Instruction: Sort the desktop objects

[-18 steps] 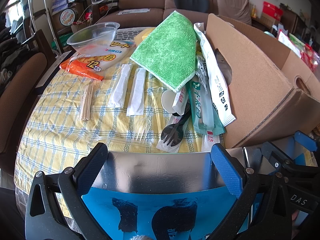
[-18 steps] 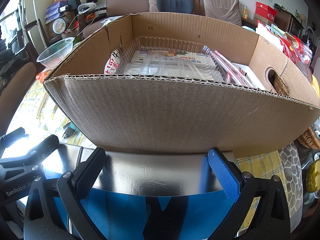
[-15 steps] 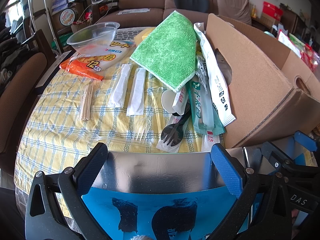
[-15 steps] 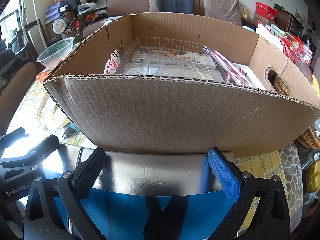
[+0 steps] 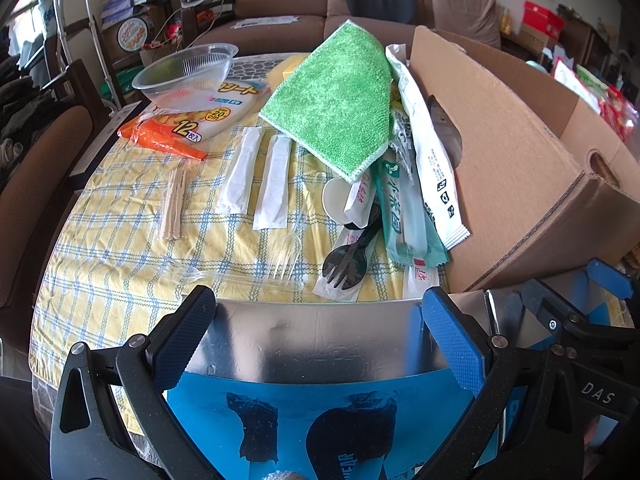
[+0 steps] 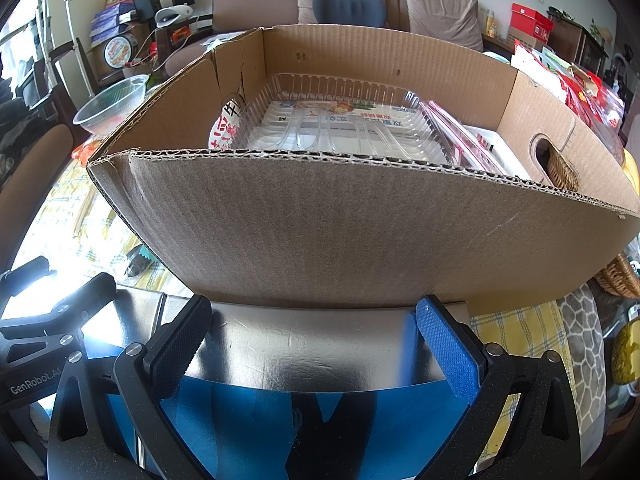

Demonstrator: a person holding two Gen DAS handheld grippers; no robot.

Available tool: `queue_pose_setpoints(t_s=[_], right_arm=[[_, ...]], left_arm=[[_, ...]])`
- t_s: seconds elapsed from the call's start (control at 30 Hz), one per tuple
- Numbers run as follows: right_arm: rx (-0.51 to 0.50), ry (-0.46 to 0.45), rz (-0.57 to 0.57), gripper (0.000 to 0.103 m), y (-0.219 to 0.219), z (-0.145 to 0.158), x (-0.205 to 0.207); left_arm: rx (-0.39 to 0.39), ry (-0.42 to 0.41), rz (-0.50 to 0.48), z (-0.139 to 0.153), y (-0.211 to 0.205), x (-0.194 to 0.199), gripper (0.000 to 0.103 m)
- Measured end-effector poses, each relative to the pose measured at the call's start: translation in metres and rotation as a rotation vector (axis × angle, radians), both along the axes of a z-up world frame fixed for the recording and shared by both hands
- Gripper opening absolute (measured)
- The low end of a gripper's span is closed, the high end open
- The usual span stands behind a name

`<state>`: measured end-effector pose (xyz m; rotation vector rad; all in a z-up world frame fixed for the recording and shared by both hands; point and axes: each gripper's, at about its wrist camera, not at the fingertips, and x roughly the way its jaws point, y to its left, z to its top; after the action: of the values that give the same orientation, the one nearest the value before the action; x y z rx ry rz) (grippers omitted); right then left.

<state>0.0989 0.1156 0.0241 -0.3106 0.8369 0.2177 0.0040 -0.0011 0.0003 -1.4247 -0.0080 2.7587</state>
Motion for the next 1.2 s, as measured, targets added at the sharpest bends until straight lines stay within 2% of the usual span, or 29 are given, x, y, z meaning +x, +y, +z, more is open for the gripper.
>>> queue_pose_setpoints(t_s=[0.53,0.73,0.77,0.97,1.03,1.07,1.2], right_arm=[[-0.01,0.012,-0.035,0.103,0.003,0.002,0.002],[-0.022,-0.002,-0.072,0.103,0.004,0.008,-0.001],[-0.02,-0.001,-0.126,0.103,0.004,0.009,-0.002],[-0.012,-0.008,-0.15,0.103,0.003,0.031,-0.004],[-0.013,-0.005,-0.147,0.103,0.001,0.042,-0.003],[-0.007,0.002,-0.208,0.103,0.0,0.047,-0.003],[0.022,0.024,-0.205,0.103,-0.01,0.068,-0.004]], left_arm=[[0.007,-0.035,-0.02,0.003,-0.004,0.002,0.103],[0.011,-0.019,-0.019,0.009,-0.007,0.007,0.103],[0.019,-0.019,-0.033,0.012,-0.007,0.007,0.103],[0.024,0.04,-0.065,0.044,-0.003,0.006,0.103],[0.032,0.052,-0.089,0.057,0.001,0.002,0.103],[0.037,0.058,-0.101,0.064,0.003,0.001,0.103],[0.045,0.088,-0.159,0.091,0.015,-0.006,0.103]])
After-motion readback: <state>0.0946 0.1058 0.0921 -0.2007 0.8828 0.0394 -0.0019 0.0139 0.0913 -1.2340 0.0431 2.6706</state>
